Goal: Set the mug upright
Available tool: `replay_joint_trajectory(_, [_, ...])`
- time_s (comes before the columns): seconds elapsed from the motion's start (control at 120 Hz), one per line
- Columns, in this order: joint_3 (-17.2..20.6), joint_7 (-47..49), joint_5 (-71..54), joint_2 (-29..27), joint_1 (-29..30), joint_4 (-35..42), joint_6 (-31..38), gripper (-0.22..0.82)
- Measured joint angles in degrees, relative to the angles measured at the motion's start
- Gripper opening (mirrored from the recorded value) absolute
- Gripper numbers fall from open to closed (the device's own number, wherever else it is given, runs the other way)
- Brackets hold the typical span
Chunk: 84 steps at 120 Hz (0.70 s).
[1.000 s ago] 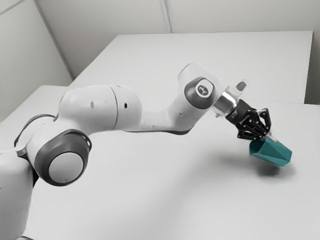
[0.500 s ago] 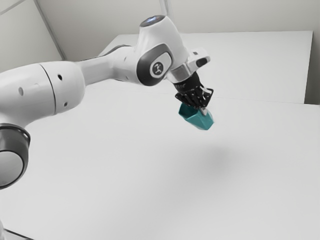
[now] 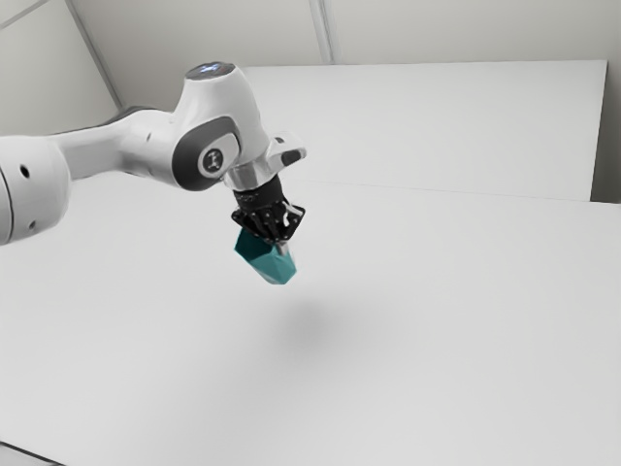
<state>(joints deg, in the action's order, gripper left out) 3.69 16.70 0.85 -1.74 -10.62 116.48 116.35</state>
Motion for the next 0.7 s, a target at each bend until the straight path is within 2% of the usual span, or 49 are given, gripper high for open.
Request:
replay_joint_trajectory(0.25, [0.06, 0.42, -0.60, -1.55, 2.08, 6.71, 2.68, -0.18])
replay_joint_trajectory(0.7, [0.08, 0.53, -0.65, 2.57, 4.26, 9.74, 8.00, -0.18])
